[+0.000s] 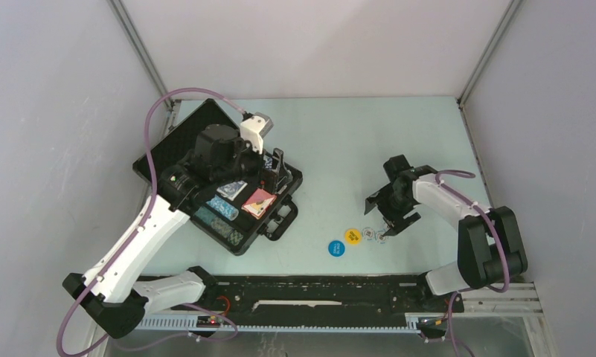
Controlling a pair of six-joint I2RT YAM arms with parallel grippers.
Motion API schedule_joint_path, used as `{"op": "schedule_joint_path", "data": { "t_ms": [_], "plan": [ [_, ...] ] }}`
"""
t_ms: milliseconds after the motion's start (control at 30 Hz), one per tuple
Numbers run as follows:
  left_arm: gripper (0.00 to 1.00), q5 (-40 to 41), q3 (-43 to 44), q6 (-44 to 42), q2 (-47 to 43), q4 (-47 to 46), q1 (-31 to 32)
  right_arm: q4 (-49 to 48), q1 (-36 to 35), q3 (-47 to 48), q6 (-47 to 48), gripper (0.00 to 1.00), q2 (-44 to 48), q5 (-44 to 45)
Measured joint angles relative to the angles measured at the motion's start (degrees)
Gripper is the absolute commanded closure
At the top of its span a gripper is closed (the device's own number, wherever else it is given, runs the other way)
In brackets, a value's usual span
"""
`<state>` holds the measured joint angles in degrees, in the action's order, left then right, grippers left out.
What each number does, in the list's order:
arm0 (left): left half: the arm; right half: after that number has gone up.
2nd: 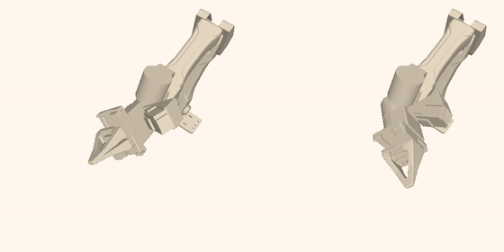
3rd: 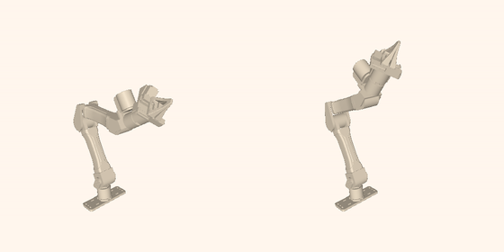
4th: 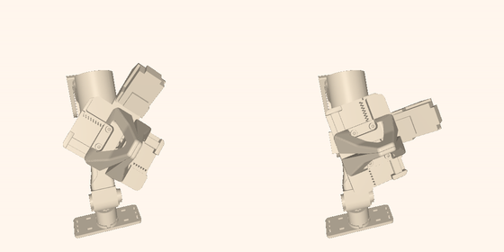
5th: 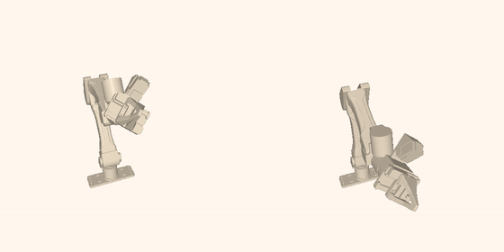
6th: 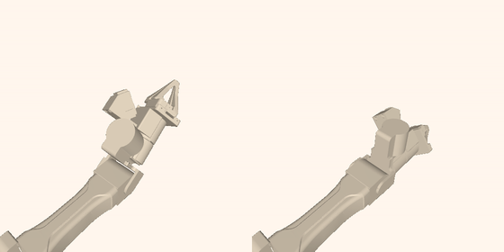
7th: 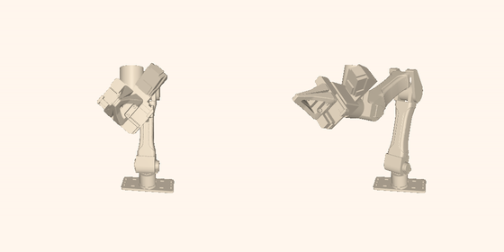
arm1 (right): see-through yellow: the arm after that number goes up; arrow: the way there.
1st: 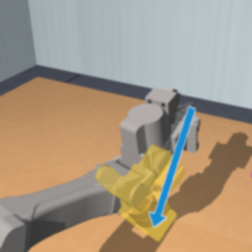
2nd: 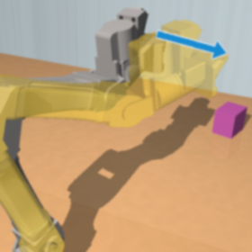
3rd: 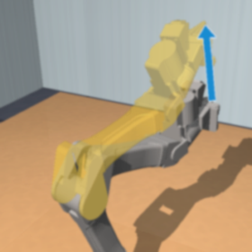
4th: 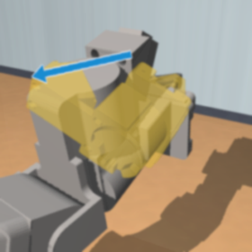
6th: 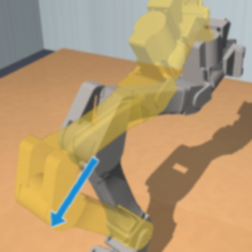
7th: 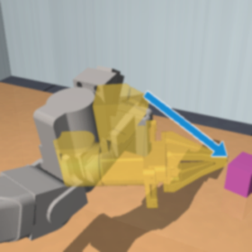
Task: Pack up texas hold em set
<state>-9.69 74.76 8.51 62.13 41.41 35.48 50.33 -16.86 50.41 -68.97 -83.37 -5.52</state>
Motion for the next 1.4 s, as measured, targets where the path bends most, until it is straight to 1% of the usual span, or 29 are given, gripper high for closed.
{"op": "schedule_joint_path", "data": {
  "t_ms": [133,333,567,667,767,1167,1400],
  "plan": [
    [0.0,-0.04,0.0,0.0,0.0,0.0,0.0,-0.02,1.27,0.0,0.09,0.07,-0.02,0.66],
    [0.0,-0.74,0.0,0.0,0.0,0.0,0.0,0.0,5.68,0.04,4.35,0.06,-1.66,2.23],
    [0.0,-1.22,0.0,0.0,0.0,0.0,0.0,0.11,7.91,1.46,7.58,0.09,-4.66,3.76],
    [0.0,-1.25,0.0,0.0,0.0,0.0,0.0,-0.07,8.41,2.05,8.24,0.1,-5.84,3.93],
    [0.0,-1.25,0.0,0.0,0.0,0.0,0.0,0.0,8.66,2.19,8.44,0.16,-6.88,4.02],
    [0.0,-1.27,0.0,0.0,0.02,0.0,0.0,-2.03,9.66,1.97,8.63,0.19,-8.5,3.98],
    [0.0,-1.29,0.0,0.0,0.13,0.0,0.0,-3.82,10.1,-0.33,8.35,0.2,-8.33,3.54]
  ]
}}
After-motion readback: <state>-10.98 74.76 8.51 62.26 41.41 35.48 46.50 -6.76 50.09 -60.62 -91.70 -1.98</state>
